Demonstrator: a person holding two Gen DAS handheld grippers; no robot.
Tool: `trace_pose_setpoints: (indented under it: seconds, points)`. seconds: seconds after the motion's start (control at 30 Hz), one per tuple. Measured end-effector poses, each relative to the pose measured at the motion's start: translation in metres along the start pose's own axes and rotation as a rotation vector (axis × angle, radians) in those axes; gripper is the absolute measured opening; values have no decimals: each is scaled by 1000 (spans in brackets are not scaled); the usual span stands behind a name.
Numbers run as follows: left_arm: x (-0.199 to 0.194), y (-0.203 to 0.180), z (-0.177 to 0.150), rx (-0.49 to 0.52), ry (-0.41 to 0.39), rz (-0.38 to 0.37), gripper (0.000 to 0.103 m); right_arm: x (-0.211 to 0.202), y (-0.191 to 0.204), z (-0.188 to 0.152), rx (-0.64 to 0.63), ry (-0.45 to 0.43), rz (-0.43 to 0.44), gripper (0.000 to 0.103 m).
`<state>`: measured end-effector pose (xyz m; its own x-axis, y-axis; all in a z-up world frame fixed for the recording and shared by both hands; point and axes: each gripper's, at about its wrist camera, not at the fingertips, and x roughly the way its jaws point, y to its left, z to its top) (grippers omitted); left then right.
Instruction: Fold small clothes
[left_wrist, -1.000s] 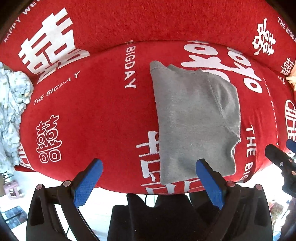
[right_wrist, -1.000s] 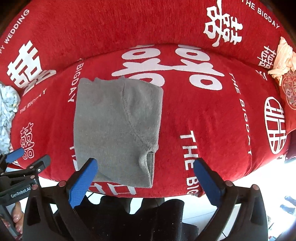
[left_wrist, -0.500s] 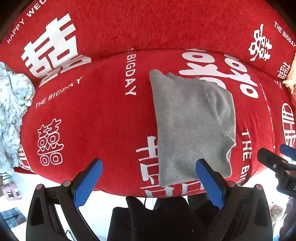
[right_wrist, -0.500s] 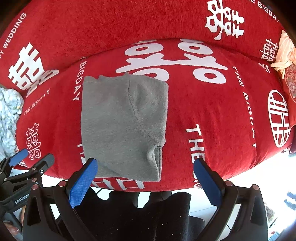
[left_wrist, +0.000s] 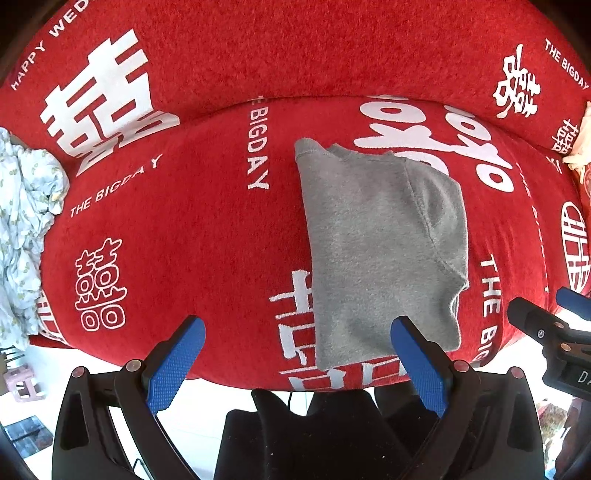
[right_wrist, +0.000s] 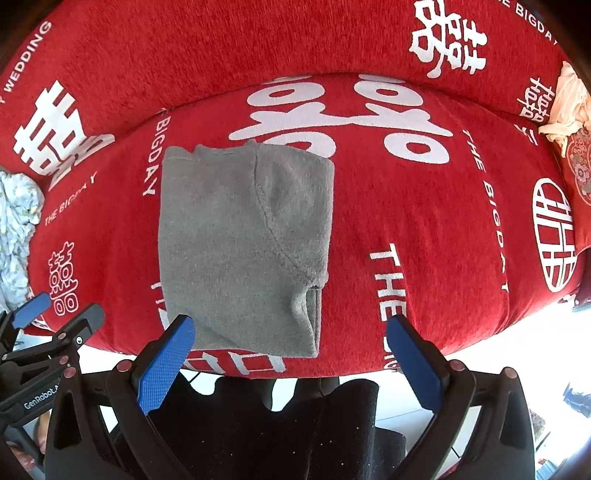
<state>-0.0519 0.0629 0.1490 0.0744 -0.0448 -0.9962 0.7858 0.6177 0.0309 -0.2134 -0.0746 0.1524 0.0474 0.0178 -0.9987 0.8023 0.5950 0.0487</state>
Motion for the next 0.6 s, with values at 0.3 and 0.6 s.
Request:
trace_pose_setpoints:
  seconds: [0.3, 0.6]
  points:
    - [-1, -3, 1, 22, -2, 2, 101, -3, -4, 1, 21, -7, 4, 103]
    - [-1, -2, 0, 26, 4, -4, 101, -4, -4, 1, 23, -4, 1, 103]
